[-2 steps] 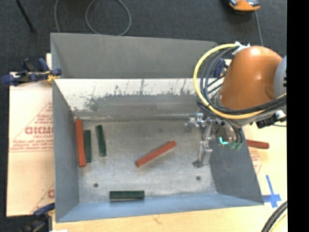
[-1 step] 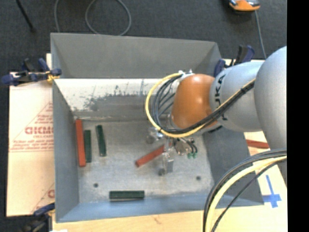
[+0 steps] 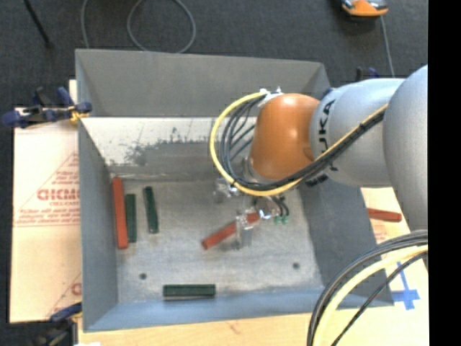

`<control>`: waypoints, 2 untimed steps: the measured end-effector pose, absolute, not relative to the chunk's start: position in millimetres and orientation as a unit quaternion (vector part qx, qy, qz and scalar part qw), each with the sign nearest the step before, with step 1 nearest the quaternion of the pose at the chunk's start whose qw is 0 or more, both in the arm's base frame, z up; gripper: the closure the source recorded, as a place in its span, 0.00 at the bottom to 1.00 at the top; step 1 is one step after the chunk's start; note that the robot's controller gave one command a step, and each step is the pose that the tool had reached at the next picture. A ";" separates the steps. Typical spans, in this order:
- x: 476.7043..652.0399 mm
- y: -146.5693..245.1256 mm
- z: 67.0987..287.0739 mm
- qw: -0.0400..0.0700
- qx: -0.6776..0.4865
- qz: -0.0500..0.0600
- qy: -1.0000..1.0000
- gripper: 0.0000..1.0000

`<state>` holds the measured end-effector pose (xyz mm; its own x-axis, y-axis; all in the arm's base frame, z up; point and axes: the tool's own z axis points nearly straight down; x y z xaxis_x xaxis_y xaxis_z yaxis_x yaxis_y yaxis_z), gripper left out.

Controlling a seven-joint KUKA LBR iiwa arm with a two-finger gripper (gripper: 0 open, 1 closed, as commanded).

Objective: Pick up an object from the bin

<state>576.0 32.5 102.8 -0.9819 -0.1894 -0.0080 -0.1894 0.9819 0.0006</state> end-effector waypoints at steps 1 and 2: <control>585.6 22.5 114.2 0.003 -0.132 -0.001 0.991 0.00; 612.6 20.9 69.3 0.003 -0.190 -0.001 0.982 0.00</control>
Offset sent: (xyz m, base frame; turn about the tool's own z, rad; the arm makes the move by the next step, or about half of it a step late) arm 0.0080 -0.0088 0.0105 -0.0753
